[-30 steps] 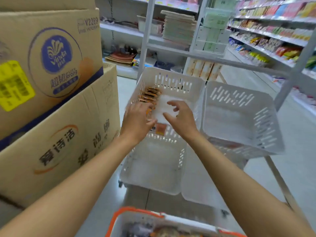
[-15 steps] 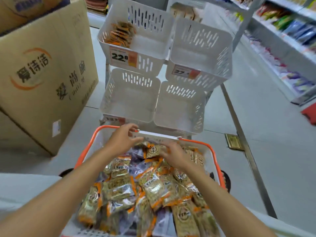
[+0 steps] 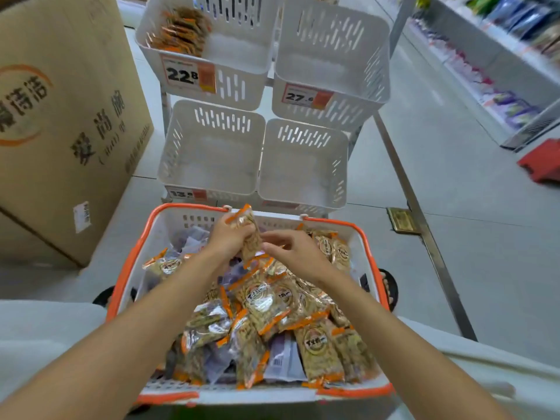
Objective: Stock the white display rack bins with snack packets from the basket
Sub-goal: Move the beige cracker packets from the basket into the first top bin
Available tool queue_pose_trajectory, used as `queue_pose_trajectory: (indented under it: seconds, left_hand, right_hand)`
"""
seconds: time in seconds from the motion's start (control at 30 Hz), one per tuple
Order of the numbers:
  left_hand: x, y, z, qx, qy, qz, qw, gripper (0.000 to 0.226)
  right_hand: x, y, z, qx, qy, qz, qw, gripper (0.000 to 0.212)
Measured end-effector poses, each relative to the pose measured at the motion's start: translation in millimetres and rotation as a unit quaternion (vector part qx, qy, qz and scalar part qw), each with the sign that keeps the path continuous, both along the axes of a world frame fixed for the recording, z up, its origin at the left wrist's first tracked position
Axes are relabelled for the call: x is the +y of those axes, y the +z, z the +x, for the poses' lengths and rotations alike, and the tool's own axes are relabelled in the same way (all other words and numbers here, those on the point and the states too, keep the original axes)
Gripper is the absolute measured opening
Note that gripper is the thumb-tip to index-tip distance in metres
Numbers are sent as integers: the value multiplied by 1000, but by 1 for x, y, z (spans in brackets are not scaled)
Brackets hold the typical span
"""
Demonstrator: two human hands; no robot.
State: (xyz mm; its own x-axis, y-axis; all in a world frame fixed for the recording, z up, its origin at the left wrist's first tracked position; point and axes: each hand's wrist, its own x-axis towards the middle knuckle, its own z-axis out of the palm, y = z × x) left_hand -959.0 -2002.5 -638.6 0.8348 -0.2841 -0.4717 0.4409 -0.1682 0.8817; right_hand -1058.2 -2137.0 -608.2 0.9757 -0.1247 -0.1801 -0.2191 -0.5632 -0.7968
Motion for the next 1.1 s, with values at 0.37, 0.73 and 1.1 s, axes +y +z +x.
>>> queue_pose_trajectory:
  seconds: [0.37, 0.73, 1.1]
  left_hand:
    - [48, 4, 21, 29, 14, -39, 999, 31]
    - [30, 10, 4, 62, -62, -76, 993, 41]
    - [31, 30, 11, -25, -142, -41, 989, 25]
  right_hand:
    - [-18, -12, 4, 8, -142, 78, 987, 33]
    - [-25, -21, -28, 178, 106, -154, 966, 86]
    - [-32, 48, 15, 2, -54, 112, 992, 41]
